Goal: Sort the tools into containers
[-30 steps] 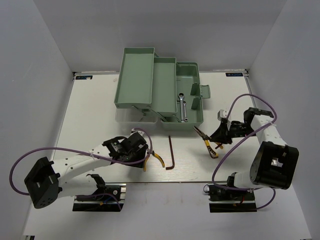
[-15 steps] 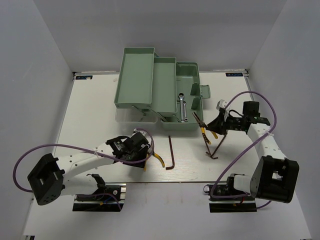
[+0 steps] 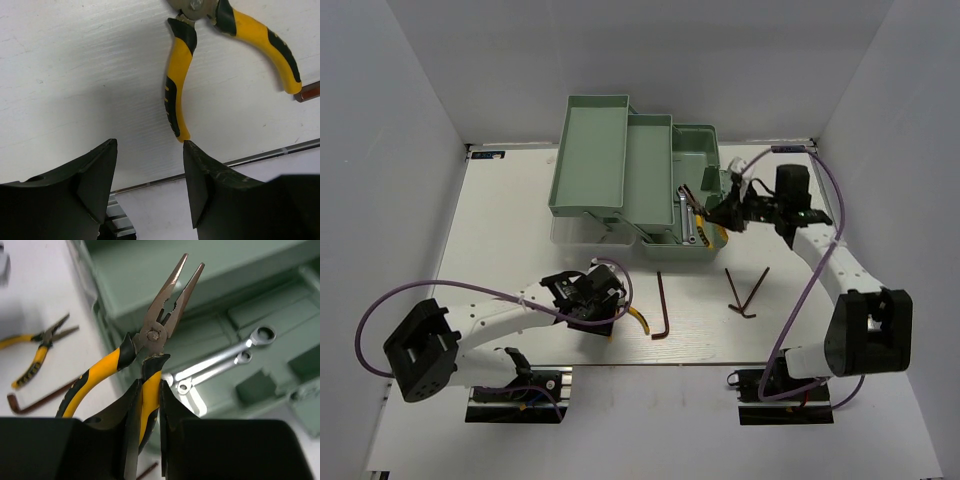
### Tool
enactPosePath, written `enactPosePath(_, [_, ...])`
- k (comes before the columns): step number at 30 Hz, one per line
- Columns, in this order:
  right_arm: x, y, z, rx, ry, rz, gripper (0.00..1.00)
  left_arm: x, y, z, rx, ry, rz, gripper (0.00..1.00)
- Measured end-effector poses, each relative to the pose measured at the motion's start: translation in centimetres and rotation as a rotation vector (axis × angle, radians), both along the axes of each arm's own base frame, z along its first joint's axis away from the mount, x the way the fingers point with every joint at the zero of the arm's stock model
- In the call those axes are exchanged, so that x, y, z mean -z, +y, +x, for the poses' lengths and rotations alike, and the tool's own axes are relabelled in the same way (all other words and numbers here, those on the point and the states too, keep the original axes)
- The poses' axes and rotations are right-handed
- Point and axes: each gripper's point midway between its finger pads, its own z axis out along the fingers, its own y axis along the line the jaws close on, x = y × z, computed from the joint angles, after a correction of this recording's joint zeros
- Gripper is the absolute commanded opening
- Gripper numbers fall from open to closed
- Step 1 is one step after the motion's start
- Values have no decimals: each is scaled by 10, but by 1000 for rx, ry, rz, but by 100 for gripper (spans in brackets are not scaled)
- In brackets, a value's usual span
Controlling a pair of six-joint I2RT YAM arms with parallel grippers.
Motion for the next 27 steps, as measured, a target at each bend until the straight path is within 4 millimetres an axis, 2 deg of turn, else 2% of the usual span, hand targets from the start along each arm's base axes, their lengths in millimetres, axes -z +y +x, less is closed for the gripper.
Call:
enactPosePath(3, [-26,31,24,9,-17,2,0,0,-1,2,2,-12,3,66])
enactPosePath(8, [-51,73,54,74,6,10,0,-1,-6,10,9,-52,-10,63])
enactPosePath(11, [-57,95,76,162,55,7,0,3,-8,14,11,-86,-23,63])
enactPosePath(16, [-49,114,105,333,95,-48,0,12,-3,14,17,-124,-37,63])
enactPosePath(21, [-25,126,110,413,149,-124,1,12,-8,19,19,-173,-80,63])
enactPosePath(24, [-11,130,104,411,186,-160,23,10,-13,23,22,-196,-98,63])
enactPosePath(25, [-7,130,102,410,199,-172,37,9,-15,24,23,-206,-106,63])
enactPosePath(27, [-3,131,99,403,215,-184,48,7,-19,25,29,-218,-117,63])
